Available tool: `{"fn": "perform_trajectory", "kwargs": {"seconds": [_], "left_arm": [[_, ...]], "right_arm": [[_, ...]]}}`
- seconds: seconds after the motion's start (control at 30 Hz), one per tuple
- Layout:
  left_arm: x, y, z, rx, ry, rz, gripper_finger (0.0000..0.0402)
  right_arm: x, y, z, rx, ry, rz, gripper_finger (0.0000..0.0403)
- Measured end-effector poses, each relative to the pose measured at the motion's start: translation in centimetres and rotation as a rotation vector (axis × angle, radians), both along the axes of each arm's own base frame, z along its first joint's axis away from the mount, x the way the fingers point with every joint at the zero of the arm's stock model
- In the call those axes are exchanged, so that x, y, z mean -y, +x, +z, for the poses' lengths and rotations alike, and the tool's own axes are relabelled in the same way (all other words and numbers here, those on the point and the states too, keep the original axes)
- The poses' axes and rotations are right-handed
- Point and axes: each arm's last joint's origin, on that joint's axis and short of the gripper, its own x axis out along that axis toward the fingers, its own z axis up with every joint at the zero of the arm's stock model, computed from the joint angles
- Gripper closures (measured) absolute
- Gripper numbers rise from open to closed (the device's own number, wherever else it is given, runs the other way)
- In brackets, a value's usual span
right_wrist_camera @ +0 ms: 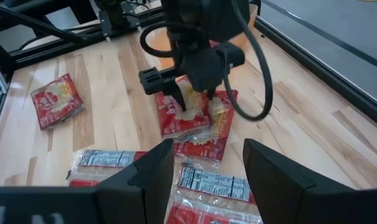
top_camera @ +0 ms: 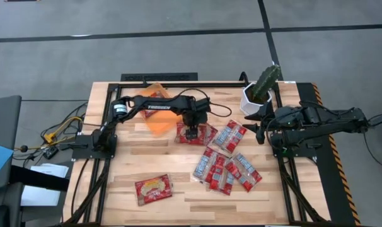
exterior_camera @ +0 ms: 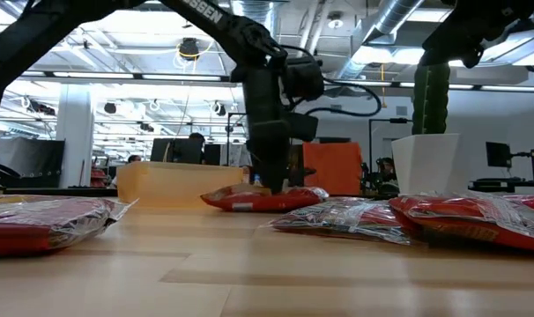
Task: Sort popcorn bags into baskets
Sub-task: Put the red popcorn bag into the orange bin
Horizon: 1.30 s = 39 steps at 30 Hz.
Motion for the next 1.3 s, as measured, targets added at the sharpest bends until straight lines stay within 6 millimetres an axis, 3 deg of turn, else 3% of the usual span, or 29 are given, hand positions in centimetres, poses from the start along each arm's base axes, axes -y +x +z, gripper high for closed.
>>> {"fn": "perform_trajectory", "kwargs": {"seconds": [0.33, 0.47, 0.6, 0.87, 1.1, 1.3], "left_arm": [[0.0, -0.1, -0.3, -0.035, -0.042, 0.014, 0.0383], [0.0, -0.1, 0.3, -0.050, -0.063, 0.052, 0.0391], [0.1, 0.3, 2.2, -0.027, -0.140, 0.105, 0.0399], [0.4, 0.3, 10.4, 0.036, -0.237, 0.186, 0.0401], [-0.2, -3.4, 17.4, 0.079, -0.209, 0.257, 0.0401], [-1.9, -8.5, 21.2, 0.028, -0.052, 0.386, 0.0401]], "right_arm": [[0.0, 0.0, -0.1, -0.006, -0.001, -0.001, 0.0198], [0.0, 0.0, -0.1, -0.006, -0.001, -0.002, 0.0202], [0.0, 0.0, -0.1, -0.006, -0.001, -0.002, 0.0207], [0.0, 0.0, 0.0, -0.006, -0.001, -0.002, 0.0214], [0.0, -0.1, -0.1, -0.017, -0.003, -0.003, 0.0211], [0.0, -0.1, -0.2, -0.025, -0.004, -0.003, 0.0218]]}}
